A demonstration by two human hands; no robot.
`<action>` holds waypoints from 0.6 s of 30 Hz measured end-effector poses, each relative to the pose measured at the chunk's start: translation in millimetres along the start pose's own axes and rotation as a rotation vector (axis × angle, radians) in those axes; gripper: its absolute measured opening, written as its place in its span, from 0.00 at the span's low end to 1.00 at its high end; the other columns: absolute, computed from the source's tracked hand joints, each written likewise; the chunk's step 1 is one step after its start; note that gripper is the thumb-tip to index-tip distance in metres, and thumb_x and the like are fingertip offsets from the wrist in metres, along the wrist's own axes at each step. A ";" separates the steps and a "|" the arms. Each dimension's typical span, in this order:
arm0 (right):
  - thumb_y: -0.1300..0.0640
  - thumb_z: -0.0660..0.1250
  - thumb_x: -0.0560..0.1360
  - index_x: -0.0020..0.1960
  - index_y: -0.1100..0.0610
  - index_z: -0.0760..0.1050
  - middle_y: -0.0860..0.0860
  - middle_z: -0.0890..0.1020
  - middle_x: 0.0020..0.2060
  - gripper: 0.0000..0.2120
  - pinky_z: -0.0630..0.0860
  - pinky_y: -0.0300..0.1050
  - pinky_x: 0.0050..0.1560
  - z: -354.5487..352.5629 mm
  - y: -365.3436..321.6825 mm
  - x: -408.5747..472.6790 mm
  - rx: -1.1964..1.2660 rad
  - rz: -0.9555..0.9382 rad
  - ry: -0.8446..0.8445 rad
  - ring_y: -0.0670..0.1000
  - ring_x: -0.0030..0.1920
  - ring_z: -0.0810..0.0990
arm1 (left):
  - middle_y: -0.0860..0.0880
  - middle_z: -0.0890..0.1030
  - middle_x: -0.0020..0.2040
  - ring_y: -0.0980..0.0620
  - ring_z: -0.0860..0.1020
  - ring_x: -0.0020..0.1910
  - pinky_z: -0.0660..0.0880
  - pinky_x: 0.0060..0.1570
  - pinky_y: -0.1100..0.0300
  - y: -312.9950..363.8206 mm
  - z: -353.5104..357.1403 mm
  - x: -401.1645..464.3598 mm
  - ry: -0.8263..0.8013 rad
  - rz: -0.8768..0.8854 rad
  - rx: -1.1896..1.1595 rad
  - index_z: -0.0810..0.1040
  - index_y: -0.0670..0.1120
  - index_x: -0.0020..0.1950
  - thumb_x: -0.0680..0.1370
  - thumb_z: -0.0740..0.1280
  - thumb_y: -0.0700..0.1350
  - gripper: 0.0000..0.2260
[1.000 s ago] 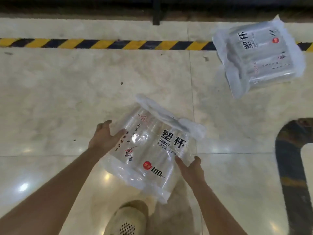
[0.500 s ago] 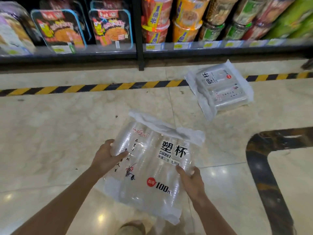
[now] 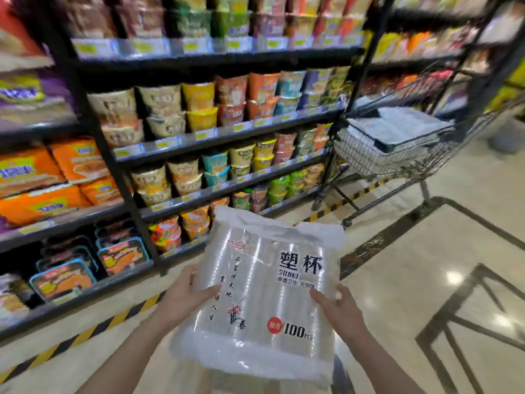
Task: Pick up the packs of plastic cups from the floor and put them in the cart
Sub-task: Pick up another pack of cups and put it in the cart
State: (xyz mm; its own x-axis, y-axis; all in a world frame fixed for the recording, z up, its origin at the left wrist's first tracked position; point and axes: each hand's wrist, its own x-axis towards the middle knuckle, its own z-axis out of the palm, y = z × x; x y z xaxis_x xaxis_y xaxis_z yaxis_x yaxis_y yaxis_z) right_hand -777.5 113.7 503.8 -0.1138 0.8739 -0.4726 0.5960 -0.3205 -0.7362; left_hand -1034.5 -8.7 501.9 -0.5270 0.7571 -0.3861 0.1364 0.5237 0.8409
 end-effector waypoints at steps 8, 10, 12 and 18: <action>0.44 0.69 0.72 0.73 0.58 0.60 0.59 0.72 0.67 0.36 0.68 0.49 0.65 -171.8 -94.1 -62.9 0.129 -0.119 0.273 0.59 0.66 0.72 | 0.50 0.79 0.52 0.56 0.78 0.45 0.74 0.44 0.62 203.3 23.0 -44.7 -0.097 0.321 0.006 0.68 0.48 0.60 0.65 0.75 0.56 0.29; 0.44 0.69 0.72 0.73 0.58 0.60 0.59 0.72 0.67 0.36 0.69 0.50 0.65 -199.4 -100.5 -71.2 0.157 -0.123 0.342 0.59 0.66 0.72 | 0.49 0.78 0.52 0.52 0.77 0.47 0.74 0.45 0.60 231.0 38.9 -46.2 -0.102 0.396 0.022 0.68 0.49 0.57 0.67 0.75 0.53 0.25; 0.43 0.68 0.72 0.72 0.58 0.61 0.58 0.72 0.68 0.36 0.70 0.50 0.64 -222.5 -97.0 -75.8 0.197 -0.120 0.409 0.59 0.66 0.72 | 0.49 0.77 0.51 0.50 0.76 0.48 0.75 0.49 0.55 255.9 58.2 -41.8 -0.125 0.451 0.040 0.67 0.50 0.55 0.65 0.74 0.57 0.26; 0.43 0.69 0.71 0.72 0.57 0.61 0.57 0.71 0.69 0.36 0.70 0.51 0.66 -289.0 -80.3 -58.7 0.316 -0.109 0.551 0.59 0.67 0.71 | 0.51 0.75 0.49 0.50 0.74 0.46 0.70 0.40 0.60 323.6 134.8 -19.1 -0.195 0.553 0.119 0.66 0.51 0.56 0.71 0.72 0.52 0.19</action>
State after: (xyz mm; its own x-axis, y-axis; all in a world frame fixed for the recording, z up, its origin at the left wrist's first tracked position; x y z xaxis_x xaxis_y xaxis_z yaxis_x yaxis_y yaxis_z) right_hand -589.0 193.7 730.6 0.3149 0.9401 -0.1307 0.3318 -0.2381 -0.9128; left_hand -867.1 198.9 730.2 -0.1891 0.9816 0.0247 0.4460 0.0634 0.8928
